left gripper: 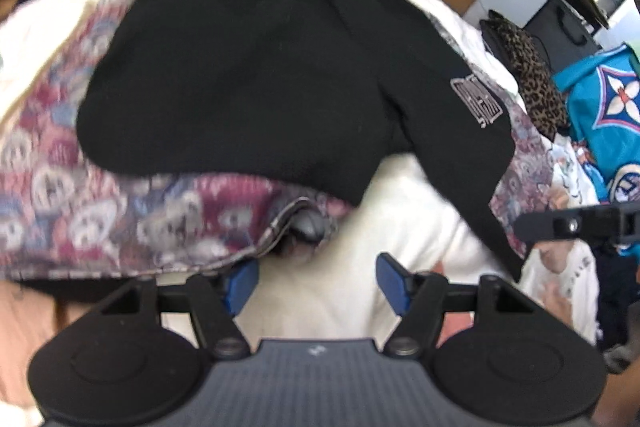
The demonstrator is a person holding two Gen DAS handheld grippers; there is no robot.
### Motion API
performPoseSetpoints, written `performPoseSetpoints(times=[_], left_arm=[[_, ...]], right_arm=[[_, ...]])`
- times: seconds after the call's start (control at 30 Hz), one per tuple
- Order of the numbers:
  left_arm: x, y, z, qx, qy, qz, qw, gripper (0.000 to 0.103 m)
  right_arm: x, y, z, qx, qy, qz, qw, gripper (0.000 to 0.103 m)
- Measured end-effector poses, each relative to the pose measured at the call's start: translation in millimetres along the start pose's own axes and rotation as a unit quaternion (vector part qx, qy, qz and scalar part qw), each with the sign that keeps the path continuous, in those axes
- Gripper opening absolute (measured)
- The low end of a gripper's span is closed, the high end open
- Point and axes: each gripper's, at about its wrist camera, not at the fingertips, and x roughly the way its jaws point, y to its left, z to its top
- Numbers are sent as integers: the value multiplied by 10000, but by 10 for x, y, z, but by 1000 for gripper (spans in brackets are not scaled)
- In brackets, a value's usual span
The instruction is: Fold clothes
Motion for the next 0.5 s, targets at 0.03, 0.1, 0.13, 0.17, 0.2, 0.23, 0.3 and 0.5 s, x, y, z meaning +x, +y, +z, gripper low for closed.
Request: performPoseSetpoints(times=[0.03, 0.1, 0.13, 0.17, 0.2, 0.23, 0.3, 0.5], left_arm=[[-14, -15, 23, 66, -91, 23, 9999, 67], [-16, -54, 68, 232, -217, 97, 9994, 68], [-1, -84, 84, 386, -238, 166, 9988, 69], [24, -118, 93, 565, -233, 235, 9979, 69], [55, -142, 100, 707, -227, 300, 9968, 69], [86, -155, 109, 810, -231, 366, 9958, 69], [145, -173, 127, 993, -242, 490, 9936, 69], [304, -153, 175, 1416, -245, 725, 9870, 65]], right_arm=[[0, -20, -13, 22, 12, -4, 10000, 56], [9, -54, -28, 67, 21, -30, 10000, 56], [13, -72, -36, 89, 25, -43, 9999, 56], [17, -88, -43, 113, 37, -50, 9999, 56], [23, -104, -49, 137, 56, -52, 9999, 56], [27, -116, -54, 152, 71, -54, 9998, 56], [35, -132, -59, 163, 95, -61, 9998, 56], [57, -152, -58, 191, 136, -81, 9997, 56]])
